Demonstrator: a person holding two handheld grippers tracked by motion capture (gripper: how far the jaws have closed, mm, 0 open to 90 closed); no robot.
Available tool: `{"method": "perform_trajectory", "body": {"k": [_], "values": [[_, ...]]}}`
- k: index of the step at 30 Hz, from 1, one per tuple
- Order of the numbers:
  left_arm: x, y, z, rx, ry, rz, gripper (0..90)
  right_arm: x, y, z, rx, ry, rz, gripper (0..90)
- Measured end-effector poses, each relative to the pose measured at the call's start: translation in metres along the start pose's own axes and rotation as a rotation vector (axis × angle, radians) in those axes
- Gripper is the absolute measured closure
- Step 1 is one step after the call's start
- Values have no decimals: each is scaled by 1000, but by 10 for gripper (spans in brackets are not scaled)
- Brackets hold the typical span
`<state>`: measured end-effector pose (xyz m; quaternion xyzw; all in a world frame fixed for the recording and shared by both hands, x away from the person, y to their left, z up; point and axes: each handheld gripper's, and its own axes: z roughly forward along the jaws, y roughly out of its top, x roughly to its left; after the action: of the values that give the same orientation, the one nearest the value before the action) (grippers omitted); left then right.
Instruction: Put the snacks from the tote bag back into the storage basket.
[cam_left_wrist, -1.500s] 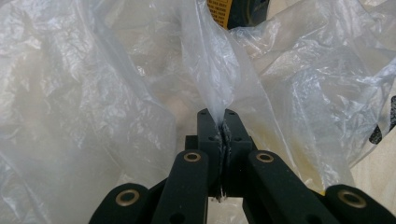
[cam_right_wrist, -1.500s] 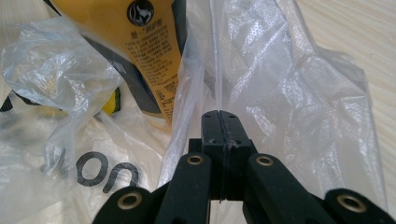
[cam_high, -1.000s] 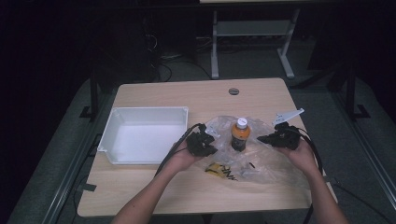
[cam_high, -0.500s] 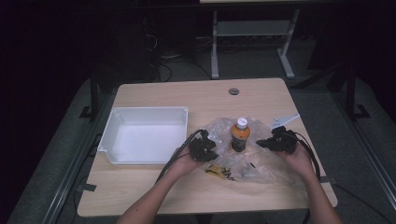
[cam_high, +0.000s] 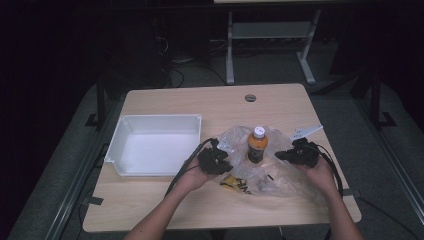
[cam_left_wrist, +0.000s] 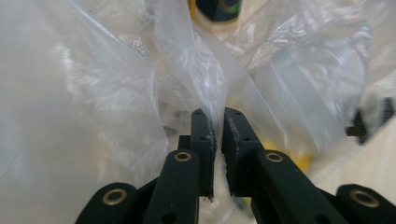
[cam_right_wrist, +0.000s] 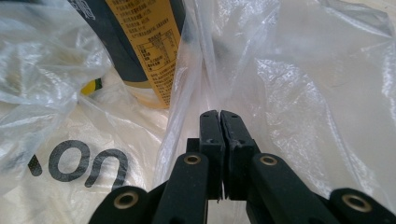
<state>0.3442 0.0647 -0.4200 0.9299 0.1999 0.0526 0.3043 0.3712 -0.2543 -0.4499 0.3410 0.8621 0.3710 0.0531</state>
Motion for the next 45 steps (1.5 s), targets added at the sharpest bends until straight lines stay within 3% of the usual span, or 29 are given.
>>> {"method": "perform_trajectory", "body": {"k": [4,12,21,23,29,30,37,41,45], "values": [[-5,0,-16,-28,-5,-5,805,2,0,-4,-18,-9,-5,877],[-11,10,-38,-67,14,40,767,8,0,-9,-34,-32,-9,819],[-6,22,-38,-90,32,64,689,17,2,-31,-105,-54,-34,727],[-3,24,-36,-114,25,46,657,19,3,-35,-119,-47,-48,700],[7,36,-31,-153,67,15,525,25,6,-43,-134,-9,-81,615],[8,38,-31,-154,89,16,508,26,7,-43,-134,-3,-84,598],[19,51,-27,-195,103,-37,469,25,7,-40,-113,26,-111,498],[26,56,-17,-180,121,-61,464,22,8,-35,-96,15,-128,499],[32,57,-4,-167,118,-118,530,16,8,-27,-76,14,-137,589]]}}
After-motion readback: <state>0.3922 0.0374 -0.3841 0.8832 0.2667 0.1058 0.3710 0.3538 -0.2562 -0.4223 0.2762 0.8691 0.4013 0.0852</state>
